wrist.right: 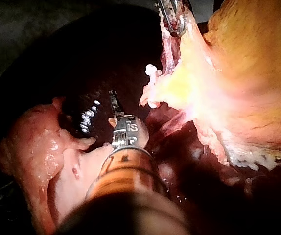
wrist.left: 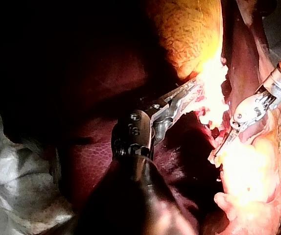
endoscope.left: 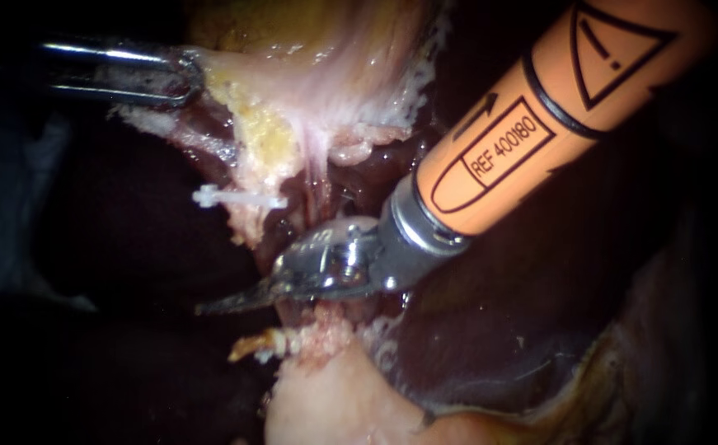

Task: Go back from the cut left tube

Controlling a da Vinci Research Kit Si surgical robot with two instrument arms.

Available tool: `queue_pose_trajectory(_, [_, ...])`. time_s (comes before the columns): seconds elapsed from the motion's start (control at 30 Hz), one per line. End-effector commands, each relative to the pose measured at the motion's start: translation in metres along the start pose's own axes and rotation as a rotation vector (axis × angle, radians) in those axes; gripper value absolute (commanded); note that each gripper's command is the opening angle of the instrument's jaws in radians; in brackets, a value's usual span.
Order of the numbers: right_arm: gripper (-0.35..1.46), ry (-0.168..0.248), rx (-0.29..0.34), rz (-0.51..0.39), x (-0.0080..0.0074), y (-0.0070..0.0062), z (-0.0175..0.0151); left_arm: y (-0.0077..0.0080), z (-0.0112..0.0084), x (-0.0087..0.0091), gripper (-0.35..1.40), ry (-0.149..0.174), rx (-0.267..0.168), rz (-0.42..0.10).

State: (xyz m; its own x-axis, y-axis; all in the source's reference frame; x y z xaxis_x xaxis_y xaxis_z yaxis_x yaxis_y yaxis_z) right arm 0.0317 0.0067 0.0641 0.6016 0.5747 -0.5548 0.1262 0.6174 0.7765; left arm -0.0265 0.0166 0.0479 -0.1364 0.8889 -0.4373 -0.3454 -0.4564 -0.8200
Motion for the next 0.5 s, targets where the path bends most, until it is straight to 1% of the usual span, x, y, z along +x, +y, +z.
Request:
queue_pose_trajectory(0.03, [-0.35, 0.001, 0.000, -0.001, -0.0001, 0.0000, 0.0000, 0.0000, 0.0000, 0.0000, -0.35, 0.000, 0.000, 0.000])
queue_pose_trajectory(0.13, [-0.35, 0.003, 0.001, -0.002, -0.0002, 0.0000, 0.0002, 0.0000, 0.0000, 0.0000, -0.35, 0.000, 0.000, 0.000])
queue_pose_trajectory(0.17, [0.00, 0.004, -0.002, 0.004, -0.0002, 0.0000, 0.0002, 0.0000, 0.0000, 0.0000, -0.35, 0.000, 0.000, 0.000])
queue_pose_trajectory(0.2, [0.29, 0.008, -0.004, 0.009, -0.0002, 0.0000, 0.0003, -0.0001, 0.0000, 0.0000, -0.35, 0.000, 0.000, 0.000])
queue_pose_trajectory(0.27, [0.62, 0.022, -0.006, 0.020, -0.0002, 0.0000, 0.0003, -0.0001, 0.0000, 0.0000, -0.35, 0.000, 0.000, 0.000])
queue_pose_trajectory(0.3, [0.66, 0.030, -0.003, 0.020, -0.0002, 0.0000, 0.0003, -0.0001, 0.0000, 0.0000, -0.35, 0.000, 0.000, 0.000])
queue_pose_trajectory(0.4, [0.89, 0.047, 0.002, 0.019, -0.0002, 0.0001, 0.0004, -0.0001, 0.0000, 0.0000, -0.35, 0.000, 0.000, 0.000])
queue_pose_trajectory(0.5, [1.03, 0.058, 0.006, 0.024, -0.0002, 0.0001, 0.0005, -0.0001, 0.0000, 0.0000, -0.35, 0.000, 0.000, 0.000])
